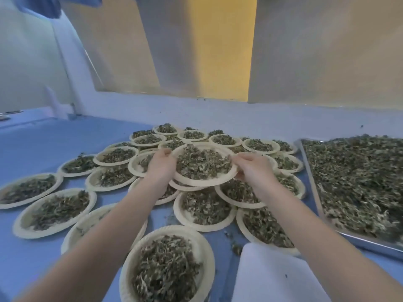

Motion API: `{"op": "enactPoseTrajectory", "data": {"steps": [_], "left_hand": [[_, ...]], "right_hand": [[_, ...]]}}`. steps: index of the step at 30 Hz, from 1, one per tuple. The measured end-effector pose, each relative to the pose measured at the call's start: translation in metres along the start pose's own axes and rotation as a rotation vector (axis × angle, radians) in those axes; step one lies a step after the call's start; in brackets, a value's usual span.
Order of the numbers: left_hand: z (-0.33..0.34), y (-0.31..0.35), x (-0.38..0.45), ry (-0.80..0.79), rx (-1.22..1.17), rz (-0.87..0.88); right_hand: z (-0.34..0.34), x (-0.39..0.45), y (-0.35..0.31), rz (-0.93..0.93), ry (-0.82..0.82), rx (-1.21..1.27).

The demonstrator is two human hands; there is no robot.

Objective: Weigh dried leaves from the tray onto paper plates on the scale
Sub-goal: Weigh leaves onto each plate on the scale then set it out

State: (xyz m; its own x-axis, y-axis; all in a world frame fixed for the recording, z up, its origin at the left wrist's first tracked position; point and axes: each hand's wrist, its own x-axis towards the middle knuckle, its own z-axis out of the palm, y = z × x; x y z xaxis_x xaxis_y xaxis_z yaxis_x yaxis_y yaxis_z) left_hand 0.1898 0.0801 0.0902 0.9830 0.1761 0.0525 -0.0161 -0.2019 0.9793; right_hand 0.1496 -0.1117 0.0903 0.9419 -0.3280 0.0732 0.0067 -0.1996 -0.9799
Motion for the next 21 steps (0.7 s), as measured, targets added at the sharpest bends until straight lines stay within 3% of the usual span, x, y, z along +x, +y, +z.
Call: {"op": "enactPoseTrajectory", "data": {"steps": [4,9,16,21], "left_hand": [[0.041,0.014,0.037,-0.203,0.005,-0.028],[0.091,0.008,0.068,-0.352,0.205,-0.013],[0.110,-0.016,0.085,-0.333,0.456,-0.084],[0.108,-0.007,0.077,-0.272,0.490,0.046]], "right_hand": [[-0.023,0.056,0.008,0.040,0.106,-0.003],[-0.034,0.100,0.036,0.054,-0.027,-0.246],[-0.014,0.126,0.066,0.153,-0.162,-0.669],[-0.010,0.120,0.062,0.032,-0.102,-0.813]]}}
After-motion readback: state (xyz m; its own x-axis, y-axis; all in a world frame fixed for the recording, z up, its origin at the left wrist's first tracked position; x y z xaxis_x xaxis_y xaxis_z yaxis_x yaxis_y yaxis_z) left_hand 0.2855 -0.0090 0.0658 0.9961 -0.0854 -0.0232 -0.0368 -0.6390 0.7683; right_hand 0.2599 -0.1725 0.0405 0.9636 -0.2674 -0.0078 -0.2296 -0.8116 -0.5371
